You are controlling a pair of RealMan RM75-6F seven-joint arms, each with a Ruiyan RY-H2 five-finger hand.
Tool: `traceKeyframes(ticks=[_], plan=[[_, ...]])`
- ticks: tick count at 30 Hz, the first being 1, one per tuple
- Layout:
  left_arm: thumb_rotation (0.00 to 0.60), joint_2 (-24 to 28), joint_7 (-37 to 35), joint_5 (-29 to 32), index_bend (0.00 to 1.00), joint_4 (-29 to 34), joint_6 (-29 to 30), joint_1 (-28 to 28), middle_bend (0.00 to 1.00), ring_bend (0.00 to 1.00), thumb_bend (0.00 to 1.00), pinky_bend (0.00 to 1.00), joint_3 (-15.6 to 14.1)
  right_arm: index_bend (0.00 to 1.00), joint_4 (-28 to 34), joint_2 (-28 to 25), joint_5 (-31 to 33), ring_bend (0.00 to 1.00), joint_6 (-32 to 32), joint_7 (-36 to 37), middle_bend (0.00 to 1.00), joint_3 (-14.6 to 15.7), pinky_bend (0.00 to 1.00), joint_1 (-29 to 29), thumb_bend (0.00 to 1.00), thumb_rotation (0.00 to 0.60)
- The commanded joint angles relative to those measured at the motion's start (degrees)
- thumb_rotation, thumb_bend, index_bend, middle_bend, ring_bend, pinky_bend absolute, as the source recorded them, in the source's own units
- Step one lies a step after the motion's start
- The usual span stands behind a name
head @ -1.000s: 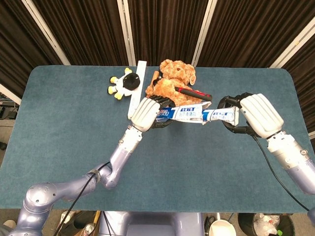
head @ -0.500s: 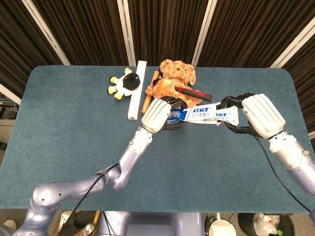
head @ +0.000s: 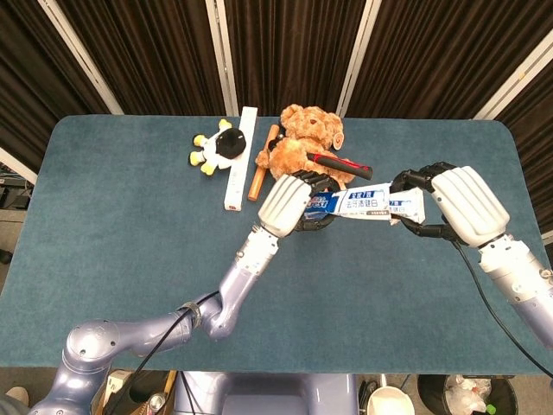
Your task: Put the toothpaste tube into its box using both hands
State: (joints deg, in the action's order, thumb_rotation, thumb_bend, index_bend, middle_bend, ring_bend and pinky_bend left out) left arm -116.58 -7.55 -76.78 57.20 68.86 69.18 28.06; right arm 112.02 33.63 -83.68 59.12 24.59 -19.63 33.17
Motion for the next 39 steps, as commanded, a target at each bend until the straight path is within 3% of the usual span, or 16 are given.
traceKeyframes(ticks=[1,4,7,25,39], plan=[[0.6,-0.5,-0.3,0.3,0.44,-0.1,0.5,0.0,0.5,0.45,0.4,0.45,0.2,0.27,0.0,0.0,-0.2,0.23,1.0,0.0,0.35,-0.1,0.24,-0.3,0.44,0.6],[0.6,-1.2,-0.8,0.5,0.44,-0.6,1.2,-0.1,0.5,0.45,0.41,0.45,0.4,0.09,-0.1,0.1,-0.5,0.18,2.5,-0.6,0.31,-0.3,0.22,-0.7,0.44,0.6],[0.6,-1.8,-1.3,0.7,0.44,-1.3,1.8,-0.1,0.5,0.45,0.41,0.45,0.6,0.01,-0.2,0.3,-0.7,0.15,3.7,-1.4,0.27,-0.3,0.19,-1.1,0.44,0.6],[0.6,-3.8,-4.8,1.0,0.43,-3.4,4.8,-1.0,0.5,0.45,0.42,0.45,1.0,0.0,-2.1,0.7,0.2,0.08,7.0,-8.7,0.21,-0.5,0.14,-1.9,0.44,0.6],[0.6,-3.4,-9.6,-0.4,0.41,-1.2,10.1,-5.2,0.49,0.45,0.41,0.45,-0.3,0.0,-8.4,3.9,7.5,0.08,10.4,-15.6,0.21,-1.0,0.14,-3.3,0.44,0.6]])
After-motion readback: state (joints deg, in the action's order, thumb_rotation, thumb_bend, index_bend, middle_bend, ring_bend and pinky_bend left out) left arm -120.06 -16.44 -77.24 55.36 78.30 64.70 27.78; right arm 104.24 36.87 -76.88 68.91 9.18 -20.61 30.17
